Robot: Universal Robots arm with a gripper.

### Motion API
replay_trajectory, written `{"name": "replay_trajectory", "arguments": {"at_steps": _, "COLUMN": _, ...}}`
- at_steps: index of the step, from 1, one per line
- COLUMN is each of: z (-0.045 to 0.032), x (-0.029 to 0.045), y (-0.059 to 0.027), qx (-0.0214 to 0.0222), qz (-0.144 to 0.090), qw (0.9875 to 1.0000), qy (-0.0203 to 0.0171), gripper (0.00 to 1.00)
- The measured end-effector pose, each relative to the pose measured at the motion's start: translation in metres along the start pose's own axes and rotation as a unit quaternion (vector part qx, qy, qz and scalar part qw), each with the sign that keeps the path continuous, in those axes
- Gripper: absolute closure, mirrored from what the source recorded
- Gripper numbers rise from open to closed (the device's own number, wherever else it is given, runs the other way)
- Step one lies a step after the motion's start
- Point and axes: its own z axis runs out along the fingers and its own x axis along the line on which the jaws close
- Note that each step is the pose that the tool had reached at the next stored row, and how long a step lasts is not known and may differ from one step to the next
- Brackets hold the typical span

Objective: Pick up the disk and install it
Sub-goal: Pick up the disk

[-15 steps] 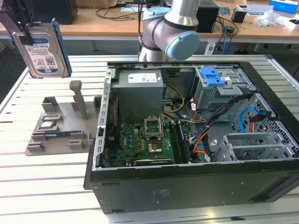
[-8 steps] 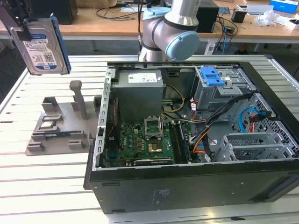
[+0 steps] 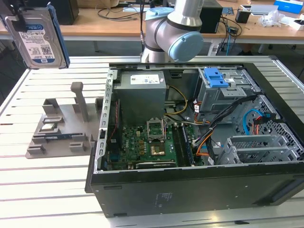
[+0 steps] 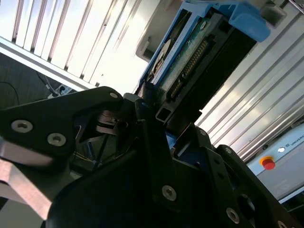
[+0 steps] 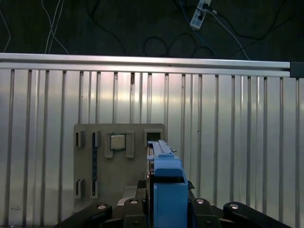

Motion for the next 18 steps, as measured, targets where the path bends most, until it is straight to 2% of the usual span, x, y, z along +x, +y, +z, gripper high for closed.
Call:
{"name": "replay_trajectory", "arguments": {"at_steps": 2, "z": -0.0041, "x": -0.0001, "y": 0.0002, "qx": 0.0000, "qz": 0.000, "qw": 1.0000, "qy": 0.0000, "gripper": 0.64}}
{"name": "replay_trajectory", "arguments": {"at_steps": 6, "z": -0.0187, "x": -0.0003, "y": 0.0008, "qx": 0.0000, "qz": 0.000, "qw": 1.0000, "qy": 0.0000, "gripper": 0.64}}
{"name": "replay_trajectory", "arguments": {"at_steps": 18, "z": -0.0406, "x": -0.0006, "y": 0.0018, "qx": 0.0000, "qz": 0.000, "qw": 1.0000, "qy": 0.0000, "gripper": 0.64}}
